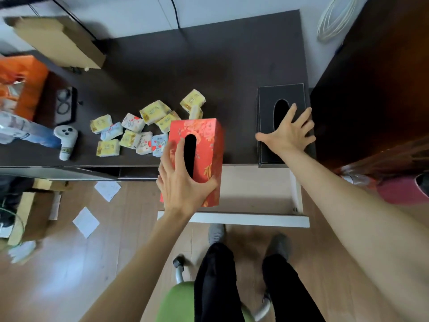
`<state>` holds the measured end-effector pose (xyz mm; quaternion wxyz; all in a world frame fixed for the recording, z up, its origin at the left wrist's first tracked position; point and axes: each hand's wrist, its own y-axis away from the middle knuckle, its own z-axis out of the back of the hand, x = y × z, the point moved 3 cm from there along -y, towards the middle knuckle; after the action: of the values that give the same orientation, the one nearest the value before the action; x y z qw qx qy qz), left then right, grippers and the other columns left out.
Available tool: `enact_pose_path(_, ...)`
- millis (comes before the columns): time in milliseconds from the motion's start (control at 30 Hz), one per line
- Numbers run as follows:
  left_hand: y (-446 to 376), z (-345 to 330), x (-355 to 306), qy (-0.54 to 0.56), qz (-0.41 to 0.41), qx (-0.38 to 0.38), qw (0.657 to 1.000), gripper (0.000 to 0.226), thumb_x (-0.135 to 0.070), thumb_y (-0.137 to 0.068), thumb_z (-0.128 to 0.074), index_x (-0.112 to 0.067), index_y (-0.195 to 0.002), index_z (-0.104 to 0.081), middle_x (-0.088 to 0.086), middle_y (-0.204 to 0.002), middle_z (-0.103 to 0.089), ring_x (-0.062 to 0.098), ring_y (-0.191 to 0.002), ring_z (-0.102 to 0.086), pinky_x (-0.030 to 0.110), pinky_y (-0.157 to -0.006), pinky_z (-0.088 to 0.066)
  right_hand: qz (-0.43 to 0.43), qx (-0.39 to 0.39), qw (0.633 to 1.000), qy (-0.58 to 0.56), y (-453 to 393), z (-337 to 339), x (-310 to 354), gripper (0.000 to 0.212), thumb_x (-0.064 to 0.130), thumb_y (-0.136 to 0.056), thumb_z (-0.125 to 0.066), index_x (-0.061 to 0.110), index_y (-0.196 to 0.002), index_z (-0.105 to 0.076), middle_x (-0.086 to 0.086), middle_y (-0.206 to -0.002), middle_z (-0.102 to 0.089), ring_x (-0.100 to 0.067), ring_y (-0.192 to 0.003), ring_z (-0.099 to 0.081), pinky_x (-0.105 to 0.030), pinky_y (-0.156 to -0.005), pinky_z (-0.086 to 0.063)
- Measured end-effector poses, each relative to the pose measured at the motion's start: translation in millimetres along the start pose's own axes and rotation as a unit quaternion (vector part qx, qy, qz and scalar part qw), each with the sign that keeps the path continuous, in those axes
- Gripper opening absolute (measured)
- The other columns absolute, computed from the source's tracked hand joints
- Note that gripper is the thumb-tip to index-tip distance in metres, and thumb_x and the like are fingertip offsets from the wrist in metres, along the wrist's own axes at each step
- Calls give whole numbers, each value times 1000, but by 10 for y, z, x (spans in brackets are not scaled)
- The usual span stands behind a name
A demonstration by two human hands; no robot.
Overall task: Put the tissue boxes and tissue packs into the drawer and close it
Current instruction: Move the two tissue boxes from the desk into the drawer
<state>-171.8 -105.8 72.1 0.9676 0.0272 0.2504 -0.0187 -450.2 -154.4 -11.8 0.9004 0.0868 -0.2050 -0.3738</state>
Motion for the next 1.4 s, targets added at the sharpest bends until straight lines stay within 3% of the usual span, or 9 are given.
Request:
enact_pose_path(200, 91, -231, 399, 44, 7, -16, 999, 112, -60, -59, -73, -42, -154, -17, -1, -157, -21, 28, -141, -29, 60, -107, -33, 42, -104, 993, -43, 326, -153, -209, 128, 69, -52, -81, 25, -155, -19, -17, -167, -15, -48, -140, -30, -66, -103, -34)
enact_pose_path(333, 226, -430, 466, 47, 10, -9, 999, 111, -55, -62, -76, -35, -155, -20, 3, -157, -22, 30, -143, -28, 61, -109, -31, 33, -146, 984, -100, 905, -242, -433, 123, 65, -57, -84, 28, -155, -22, -12, -167, -15, -44, -145, -27, -66, -110, -33)
enact_pose_path(433, 289, -578, 518, 56, -11, -12, 998, 110, -54, -62, -76, -31, -155, -23, 7, -158, -24, 29, -143, -26, 54, -112, -27, 27, -175, 976, -123, 1197, -294, -518, 122, 62, -58, -87, 29, -156, -22, -9, -168, -13, -40, -146, -25, -62, -115, -29)
enact_pose_path(600, 296, -881, 656, 38, -33, -34, 998, 105, -56, -65, -75, -30, -154, -26, 9, -159, -24, 35, -142, -29, 55, -108, -29, 36, -227, 966, -118, 1361, -581, -636, 111, 64, -55, -83, 28, -149, -36, -7, -165, -20, -33, -146, -27, -56, -114, -30)
enact_pose_path(867, 415, -1200, 792, -15, -58, -62, 996, 92, -54, -65, -73, -29, -147, -41, 9, -157, -25, 37, -140, -31, 59, -105, -34, 79, -239, 962, -104, 1441, -987, -723, 92, 66, -57, -81, 23, -133, -51, -8, -158, -31, -33, -142, -34, -47, -112, -27)
enact_pose_path(1033, 534, -1224, 791, -15, -40, -56, 998, 90, -55, -66, -73, -31, -147, -40, 8, -157, -24, 38, -139, -31, 59, -105, -34, 79, -231, 964, -101, 1525, -995, -774, 90, 66, -58, -80, 23, -132, -50, -8, -158, -30, -33, -142, -32, -53, -109, -34)
enact_pose_path(1400, 957, -1233, 813, -31, 13, 0, 999, 95, -55, -63, -73, -28, -147, -39, 10, -159, -26, 38, -140, -30, 56, -102, -33, 54, -181, 978, -88, 1873, -1033, -1011, 92, 65, -54, -80, 23, -131, -51, -6, -159, -29, -33, -142, -34, -54, -110, -33)
